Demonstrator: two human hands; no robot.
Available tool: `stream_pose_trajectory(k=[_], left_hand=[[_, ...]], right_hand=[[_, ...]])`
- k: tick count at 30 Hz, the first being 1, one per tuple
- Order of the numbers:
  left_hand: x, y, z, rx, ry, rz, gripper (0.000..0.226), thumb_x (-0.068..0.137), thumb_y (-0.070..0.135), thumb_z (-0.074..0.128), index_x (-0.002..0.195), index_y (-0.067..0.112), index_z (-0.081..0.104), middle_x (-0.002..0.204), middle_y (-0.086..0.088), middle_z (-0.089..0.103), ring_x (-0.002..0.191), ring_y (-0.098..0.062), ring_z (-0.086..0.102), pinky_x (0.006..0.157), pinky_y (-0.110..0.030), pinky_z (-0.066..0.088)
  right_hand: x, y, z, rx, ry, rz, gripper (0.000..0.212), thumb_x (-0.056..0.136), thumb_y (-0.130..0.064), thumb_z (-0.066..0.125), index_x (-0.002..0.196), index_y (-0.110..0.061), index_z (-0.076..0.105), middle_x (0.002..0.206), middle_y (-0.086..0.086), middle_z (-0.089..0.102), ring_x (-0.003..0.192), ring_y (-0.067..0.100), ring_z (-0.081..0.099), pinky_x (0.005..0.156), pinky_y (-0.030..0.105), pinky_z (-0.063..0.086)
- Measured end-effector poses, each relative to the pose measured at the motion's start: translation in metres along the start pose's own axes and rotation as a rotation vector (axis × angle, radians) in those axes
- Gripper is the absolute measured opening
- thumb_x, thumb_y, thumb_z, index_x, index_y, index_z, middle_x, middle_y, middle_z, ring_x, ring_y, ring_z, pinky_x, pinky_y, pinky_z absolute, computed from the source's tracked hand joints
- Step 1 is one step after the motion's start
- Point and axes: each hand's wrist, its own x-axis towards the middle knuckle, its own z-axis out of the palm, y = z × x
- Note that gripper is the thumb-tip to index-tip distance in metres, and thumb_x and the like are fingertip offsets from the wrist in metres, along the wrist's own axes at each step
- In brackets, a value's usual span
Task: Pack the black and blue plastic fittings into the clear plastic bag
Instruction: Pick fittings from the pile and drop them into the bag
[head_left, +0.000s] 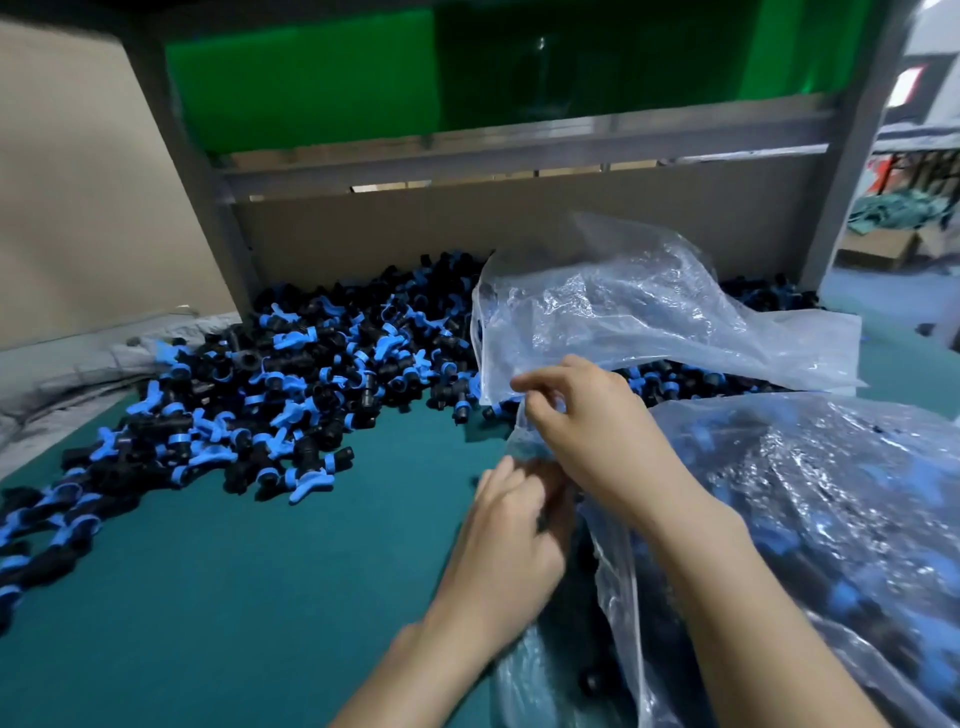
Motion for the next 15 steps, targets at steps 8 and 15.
stream_pose_trajectory(k=[8, 15], left_hand=[[-0.027, -0.105, -0.103, 0.666, 0.328, -0.692, 0.030, 0.095, 0.015, 0.048, 0.121, 0.014, 0.063, 0.116, -0.011, 0.065, 0.108, -0.034, 0.051, 0.093, -0.046, 0.034], [-0.026, -0.125, -0.112, 0.733, 0.137, -0.826, 0.053, 0.100, 0.013, 0.038, 0.151, 0.027, 0.034, 0.132, -0.011, 0.050, 0.122, -0.031, 0.041, 0.101, -0.044, 0.032]], right_hand=[[-0.004, 0.009, 0.004, -0.163, -0.149, 0.086, 0.034, 0.095, -0.021, 0.046, 0.115, -0.031, 0.072, 0.113, -0.002, 0.062, 0.102, 0.027, 0.060, 0.087, 0.041, 0.052], [-0.003, 0.013, 0.005, -0.179, -0.162, 0.097, 0.033, 0.096, -0.020, 0.047, 0.115, -0.030, 0.072, 0.113, -0.007, 0.064, 0.101, 0.019, 0.061, 0.086, 0.040, 0.053]])
